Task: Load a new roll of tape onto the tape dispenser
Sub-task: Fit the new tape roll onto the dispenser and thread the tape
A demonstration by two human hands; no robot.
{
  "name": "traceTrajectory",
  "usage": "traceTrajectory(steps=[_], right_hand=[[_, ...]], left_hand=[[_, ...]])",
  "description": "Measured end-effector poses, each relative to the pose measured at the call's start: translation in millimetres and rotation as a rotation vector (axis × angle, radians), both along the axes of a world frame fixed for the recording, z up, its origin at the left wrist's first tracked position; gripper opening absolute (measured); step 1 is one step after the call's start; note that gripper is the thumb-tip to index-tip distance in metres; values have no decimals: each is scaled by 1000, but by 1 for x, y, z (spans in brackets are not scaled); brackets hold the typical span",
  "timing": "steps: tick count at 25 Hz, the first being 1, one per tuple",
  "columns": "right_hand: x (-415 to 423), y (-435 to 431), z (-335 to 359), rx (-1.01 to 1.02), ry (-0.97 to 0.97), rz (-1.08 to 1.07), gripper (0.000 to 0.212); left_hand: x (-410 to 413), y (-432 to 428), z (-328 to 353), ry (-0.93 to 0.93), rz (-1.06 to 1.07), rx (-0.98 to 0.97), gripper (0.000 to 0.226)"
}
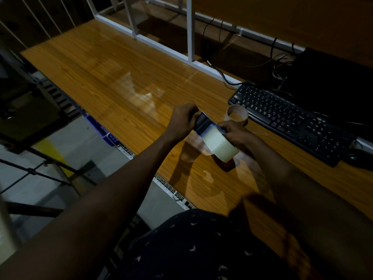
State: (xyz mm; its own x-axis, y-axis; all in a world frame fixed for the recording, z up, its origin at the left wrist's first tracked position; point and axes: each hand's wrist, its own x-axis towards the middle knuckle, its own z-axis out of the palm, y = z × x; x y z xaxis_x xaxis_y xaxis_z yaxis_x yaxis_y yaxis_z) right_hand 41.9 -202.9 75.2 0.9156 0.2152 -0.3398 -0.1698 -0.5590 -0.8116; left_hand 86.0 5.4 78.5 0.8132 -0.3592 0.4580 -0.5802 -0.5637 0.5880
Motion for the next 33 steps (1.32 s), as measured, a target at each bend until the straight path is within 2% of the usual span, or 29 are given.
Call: traceTrajectory(steps=[6,15,19,28,30,33], right_hand=[[-1,-1,1,29,10,-21,23],[-2,-4,2,34,66,-73,21],[-3,-5,0,32,56,-66,15],[-2,-5,-2,57,72,-110,23],[1,-5,-3,72,48,-138,23],[9,0,2,24,-101,-167,22]], left_hand=[[-6,5,-3,30,3,-40,12],[-11,3,-1,96,-28,-98,32],[-13,4,-1,116,-32,-107,33],[-11,5,-2,147,3,-111,32],[-10,3,0,263,91,-212,34],[-3,-2,11,666,193,-535,44]])
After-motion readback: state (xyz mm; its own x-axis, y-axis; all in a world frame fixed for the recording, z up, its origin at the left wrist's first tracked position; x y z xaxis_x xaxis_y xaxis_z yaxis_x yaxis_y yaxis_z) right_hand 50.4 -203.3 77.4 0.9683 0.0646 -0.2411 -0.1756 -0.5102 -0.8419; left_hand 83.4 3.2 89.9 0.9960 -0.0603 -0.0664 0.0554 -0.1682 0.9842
